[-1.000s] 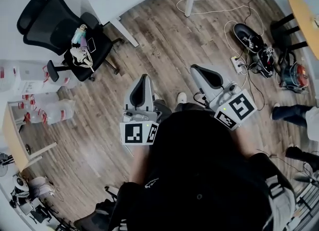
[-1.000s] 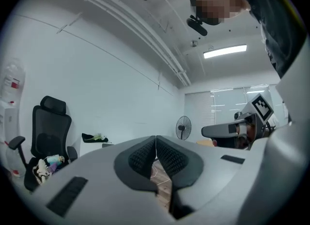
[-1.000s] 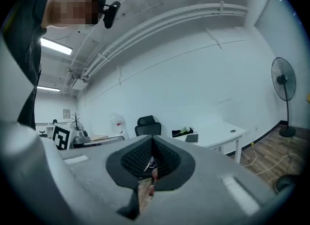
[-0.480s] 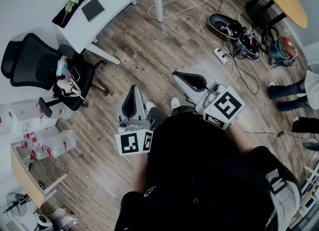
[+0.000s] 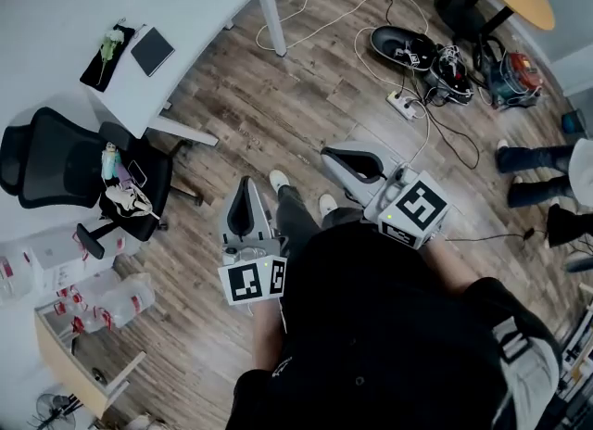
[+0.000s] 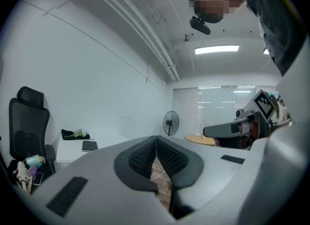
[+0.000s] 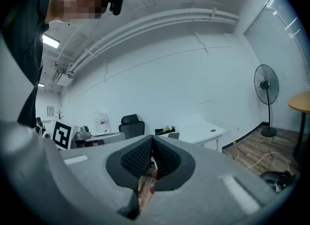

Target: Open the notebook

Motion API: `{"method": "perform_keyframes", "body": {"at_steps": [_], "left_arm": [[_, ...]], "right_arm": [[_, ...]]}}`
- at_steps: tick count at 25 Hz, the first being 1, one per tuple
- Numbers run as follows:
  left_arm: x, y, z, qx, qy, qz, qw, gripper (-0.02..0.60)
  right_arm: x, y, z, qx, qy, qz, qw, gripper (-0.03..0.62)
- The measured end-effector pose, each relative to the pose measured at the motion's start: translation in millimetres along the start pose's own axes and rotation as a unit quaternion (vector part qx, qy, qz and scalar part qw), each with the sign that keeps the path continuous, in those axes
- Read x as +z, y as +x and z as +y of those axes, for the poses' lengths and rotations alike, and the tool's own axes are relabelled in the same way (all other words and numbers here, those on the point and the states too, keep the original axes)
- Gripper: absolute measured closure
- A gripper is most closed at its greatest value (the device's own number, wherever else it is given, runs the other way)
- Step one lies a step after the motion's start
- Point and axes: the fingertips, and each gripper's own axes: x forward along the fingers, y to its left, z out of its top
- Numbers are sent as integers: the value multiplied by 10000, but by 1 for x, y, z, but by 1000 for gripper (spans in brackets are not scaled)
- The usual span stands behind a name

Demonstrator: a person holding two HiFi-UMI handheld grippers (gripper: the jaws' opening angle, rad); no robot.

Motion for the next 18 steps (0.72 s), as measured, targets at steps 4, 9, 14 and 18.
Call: {"method": "perform_keyframes", "body": {"at_steps": [4,9,14,18], "left_arm": [[-2,22,16,4,46,7,10000,575],[1,52,56,23,46,84,10000,575],[-4,87,96,-28,49,263,9996,575],[-1,122,126,-147,70,322,9993,575]], "right_arm": [[1,17,-14,-32,-42,69,10000,589],[5,62,-36,-143,53,139,9998,588],[10,113,-56,-223,102,219,9995,589],[19,149,-71,-328,132,205,9992,589]]}}
